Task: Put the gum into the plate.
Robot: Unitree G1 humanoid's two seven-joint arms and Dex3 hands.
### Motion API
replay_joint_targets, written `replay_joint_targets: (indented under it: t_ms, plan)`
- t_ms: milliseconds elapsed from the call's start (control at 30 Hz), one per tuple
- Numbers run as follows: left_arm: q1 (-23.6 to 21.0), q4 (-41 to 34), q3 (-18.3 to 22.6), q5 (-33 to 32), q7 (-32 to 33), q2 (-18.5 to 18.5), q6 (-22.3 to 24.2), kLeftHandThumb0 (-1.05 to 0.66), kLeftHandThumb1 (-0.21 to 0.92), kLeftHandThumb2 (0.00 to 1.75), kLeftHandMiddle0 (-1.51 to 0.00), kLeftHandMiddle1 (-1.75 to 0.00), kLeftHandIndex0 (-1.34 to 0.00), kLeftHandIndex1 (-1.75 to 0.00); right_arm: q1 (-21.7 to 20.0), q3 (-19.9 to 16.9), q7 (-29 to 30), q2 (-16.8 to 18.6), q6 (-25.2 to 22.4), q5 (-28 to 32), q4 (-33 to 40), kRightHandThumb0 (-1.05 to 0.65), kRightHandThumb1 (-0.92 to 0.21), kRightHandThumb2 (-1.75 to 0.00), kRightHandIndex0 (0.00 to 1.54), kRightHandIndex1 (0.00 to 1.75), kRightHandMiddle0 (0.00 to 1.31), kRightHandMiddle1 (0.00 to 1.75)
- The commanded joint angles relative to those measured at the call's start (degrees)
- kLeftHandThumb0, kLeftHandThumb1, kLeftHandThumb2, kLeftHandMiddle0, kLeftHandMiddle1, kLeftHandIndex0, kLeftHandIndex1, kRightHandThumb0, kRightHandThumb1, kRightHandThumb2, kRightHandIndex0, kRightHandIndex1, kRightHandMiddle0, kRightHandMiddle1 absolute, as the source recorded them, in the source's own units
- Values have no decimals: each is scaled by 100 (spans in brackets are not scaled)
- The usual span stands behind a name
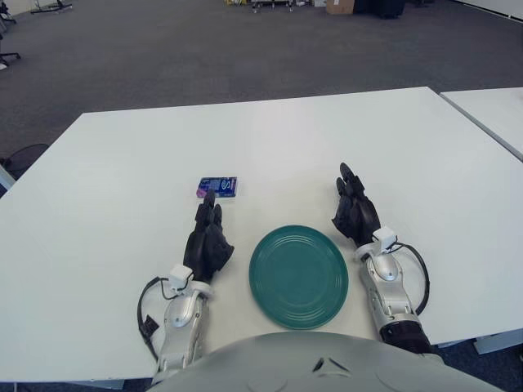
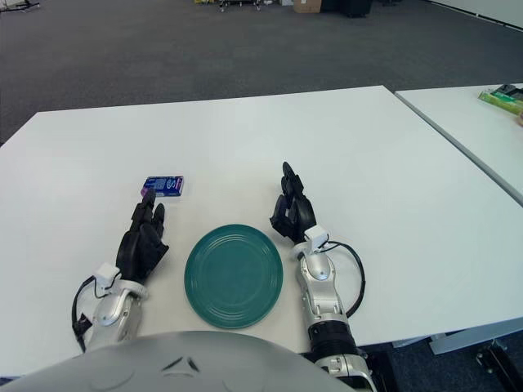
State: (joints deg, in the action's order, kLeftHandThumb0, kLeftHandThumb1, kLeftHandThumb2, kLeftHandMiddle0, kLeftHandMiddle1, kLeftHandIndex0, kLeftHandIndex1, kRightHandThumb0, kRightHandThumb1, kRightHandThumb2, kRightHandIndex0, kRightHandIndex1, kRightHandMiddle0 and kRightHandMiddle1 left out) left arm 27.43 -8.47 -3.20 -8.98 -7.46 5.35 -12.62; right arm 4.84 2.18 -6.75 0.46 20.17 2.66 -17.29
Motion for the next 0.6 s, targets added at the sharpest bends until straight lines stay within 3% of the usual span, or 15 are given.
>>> replay_joint_targets:
  t_ms: [0,67,200,300,467,567]
  plan:
    - [-178,-1247,41,-346,500,169,908,-101,92,107,-6,-3,-5,-5,421,64,-52,77,-455,5,-658,-69,-92,-105,0,0,0,7]
    - [-325,-1336,134,-414,647,250,1066,-98,92,106,-9,-3,-6,-7,404,60,-38,90,-445,1,-677,-69,-92,-105,0,0,0,7]
    - [-994,-1394,475,-534,918,221,1344,-91,92,99,-17,-3,-1,-39,369,49,10,122,-454,-13,-711,-71,-92,-104,0,0,0,11]
    - [-1870,-992,852,-487,938,-152,1342,-87,92,94,-21,-3,0,-55,342,50,8,114,-472,-26,-752,-73,-92,-104,0,0,0,12]
    - [-2404,-688,1039,-164,851,-562,1306,-85,92,90,-24,-3,0,-68,297,47,7,115,-461,-31,-833,-75,-92,-104,0,0,0,11]
    - [-2847,-566,1045,214,675,-1103,1433,-85,92,90,-24,-2,0,-71,247,44,-16,110,-458,-18,-915,-75,-92,-104,0,0,0,9]
